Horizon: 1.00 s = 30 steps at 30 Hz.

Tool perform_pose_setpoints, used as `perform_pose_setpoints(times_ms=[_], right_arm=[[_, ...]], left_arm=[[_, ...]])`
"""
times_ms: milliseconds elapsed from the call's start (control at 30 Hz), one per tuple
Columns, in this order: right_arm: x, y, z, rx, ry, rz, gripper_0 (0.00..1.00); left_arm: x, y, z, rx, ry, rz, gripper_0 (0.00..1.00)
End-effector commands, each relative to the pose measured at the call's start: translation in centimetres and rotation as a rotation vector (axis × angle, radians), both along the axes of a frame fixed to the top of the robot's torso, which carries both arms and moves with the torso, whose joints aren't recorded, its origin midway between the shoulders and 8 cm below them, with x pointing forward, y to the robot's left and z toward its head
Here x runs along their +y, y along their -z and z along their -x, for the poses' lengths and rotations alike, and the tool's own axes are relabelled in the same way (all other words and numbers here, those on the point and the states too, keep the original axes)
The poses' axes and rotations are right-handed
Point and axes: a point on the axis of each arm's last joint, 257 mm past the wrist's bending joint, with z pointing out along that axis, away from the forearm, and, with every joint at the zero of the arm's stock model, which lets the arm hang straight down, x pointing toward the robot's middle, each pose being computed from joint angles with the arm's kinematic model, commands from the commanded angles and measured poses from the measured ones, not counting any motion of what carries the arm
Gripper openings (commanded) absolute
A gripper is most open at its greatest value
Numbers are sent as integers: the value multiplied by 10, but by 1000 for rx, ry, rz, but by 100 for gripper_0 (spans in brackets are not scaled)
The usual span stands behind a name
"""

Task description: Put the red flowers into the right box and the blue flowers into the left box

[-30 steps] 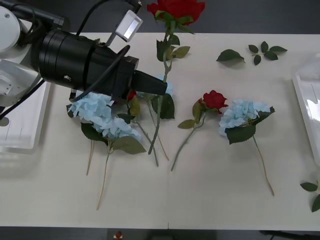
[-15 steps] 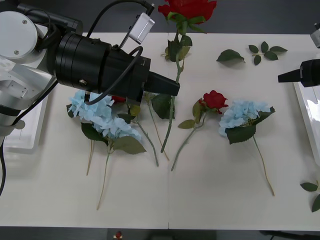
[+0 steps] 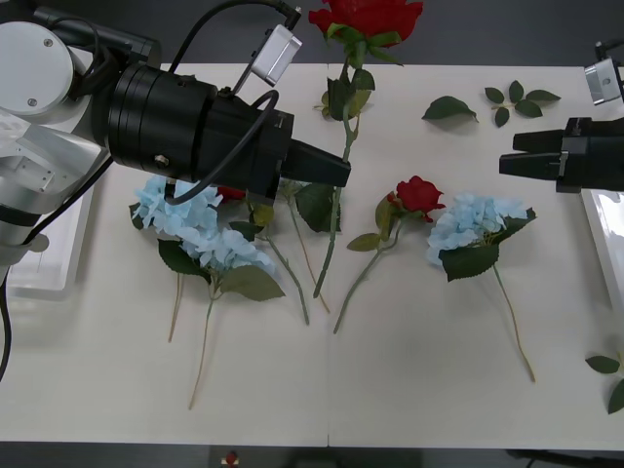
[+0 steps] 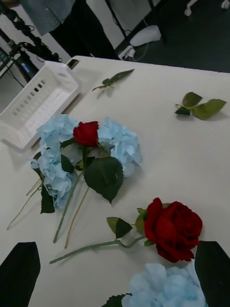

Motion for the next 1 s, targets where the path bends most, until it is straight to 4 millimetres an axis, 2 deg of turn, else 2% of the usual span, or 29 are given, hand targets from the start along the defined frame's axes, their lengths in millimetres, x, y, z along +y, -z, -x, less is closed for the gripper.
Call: perform_pose_setpoints(times_ms=[33, 167, 433, 800, 1000], right_arm=[[20, -18, 18, -16, -30, -88, 94], [47, -14, 47, -4, -60, -175, 100], [100, -6, 99, 32, -79, -318, 100], [143, -17, 125, 55, -101, -479, 100], [171, -8, 137, 115, -112, -553, 100]], left_arm=[[-5, -21, 2, -95, 25, 7, 0], [-5, -21, 2, -95, 25, 7, 0], [-5, -21, 2, -95, 25, 7, 0], [-5, -21, 2, -95, 25, 7, 0], [-5, -21, 2, -95, 25, 7, 0]])
